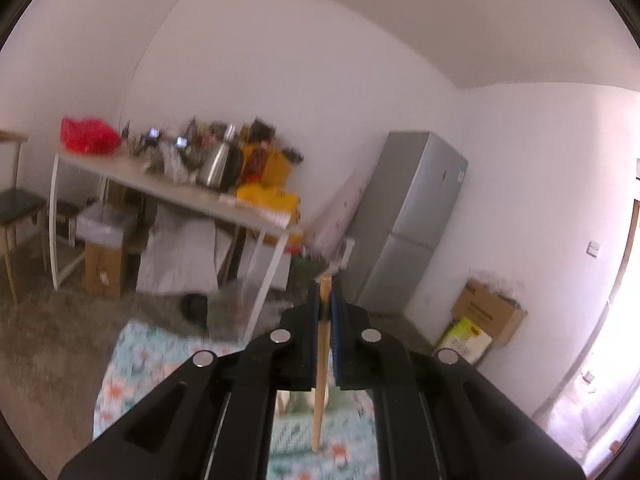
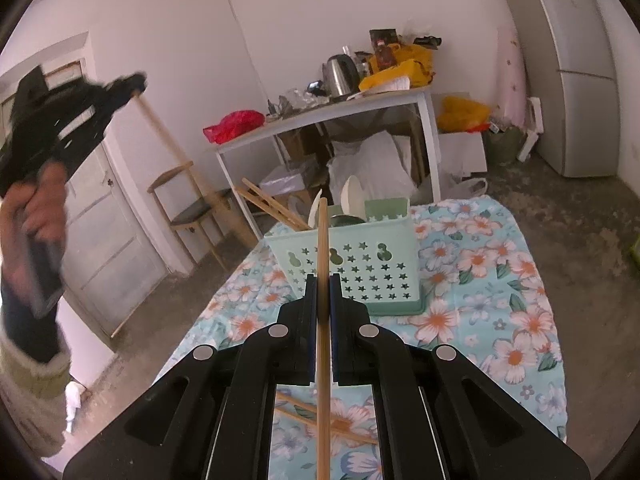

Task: Organize utensils
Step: 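Lift both held chopsticks upright toward the mint holder, then lower the chopstick into the mint holder and open the left gripper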

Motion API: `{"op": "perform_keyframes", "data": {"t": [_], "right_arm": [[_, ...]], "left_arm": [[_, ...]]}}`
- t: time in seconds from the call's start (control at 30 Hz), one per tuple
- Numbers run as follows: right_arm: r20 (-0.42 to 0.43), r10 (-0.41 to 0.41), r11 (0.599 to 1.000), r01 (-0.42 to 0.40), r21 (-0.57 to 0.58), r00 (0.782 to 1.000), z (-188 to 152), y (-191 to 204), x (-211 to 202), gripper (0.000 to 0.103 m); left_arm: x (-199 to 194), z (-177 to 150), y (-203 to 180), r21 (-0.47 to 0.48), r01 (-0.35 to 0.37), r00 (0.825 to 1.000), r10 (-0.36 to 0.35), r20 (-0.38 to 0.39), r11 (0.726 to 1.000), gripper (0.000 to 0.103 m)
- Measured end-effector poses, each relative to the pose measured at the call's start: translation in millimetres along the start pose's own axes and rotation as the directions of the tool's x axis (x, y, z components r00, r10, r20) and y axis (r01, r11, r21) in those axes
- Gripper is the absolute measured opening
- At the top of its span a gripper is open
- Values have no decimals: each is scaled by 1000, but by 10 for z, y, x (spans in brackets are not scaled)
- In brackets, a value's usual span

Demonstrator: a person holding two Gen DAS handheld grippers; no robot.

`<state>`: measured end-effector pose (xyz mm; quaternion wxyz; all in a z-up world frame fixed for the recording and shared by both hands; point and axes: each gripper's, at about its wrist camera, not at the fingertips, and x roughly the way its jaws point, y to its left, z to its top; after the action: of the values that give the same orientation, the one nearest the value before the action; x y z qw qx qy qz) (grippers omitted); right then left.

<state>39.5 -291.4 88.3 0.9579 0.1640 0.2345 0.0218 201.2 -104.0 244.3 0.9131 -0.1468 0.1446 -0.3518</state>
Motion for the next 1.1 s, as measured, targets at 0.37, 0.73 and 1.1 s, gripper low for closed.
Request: {"op": "perform_keyframes", "data": {"t": [0.37,0.73,1.1], "right_arm": [[8,15,999,-15,36,1000,23,-44,-7,4],[-21,-9,1000,10,15,1000,41,-36,25,4],[-58,10,1000,-9,17,998,106,98,116,4]], "left_arm": [[797,-171,-37,76,-91,996,90,19,993,5],[1082,-659,194,48,-62,996,65,-66,997,9],[481,-644,291,16,-13,999,13,-40,1000,25]]}}
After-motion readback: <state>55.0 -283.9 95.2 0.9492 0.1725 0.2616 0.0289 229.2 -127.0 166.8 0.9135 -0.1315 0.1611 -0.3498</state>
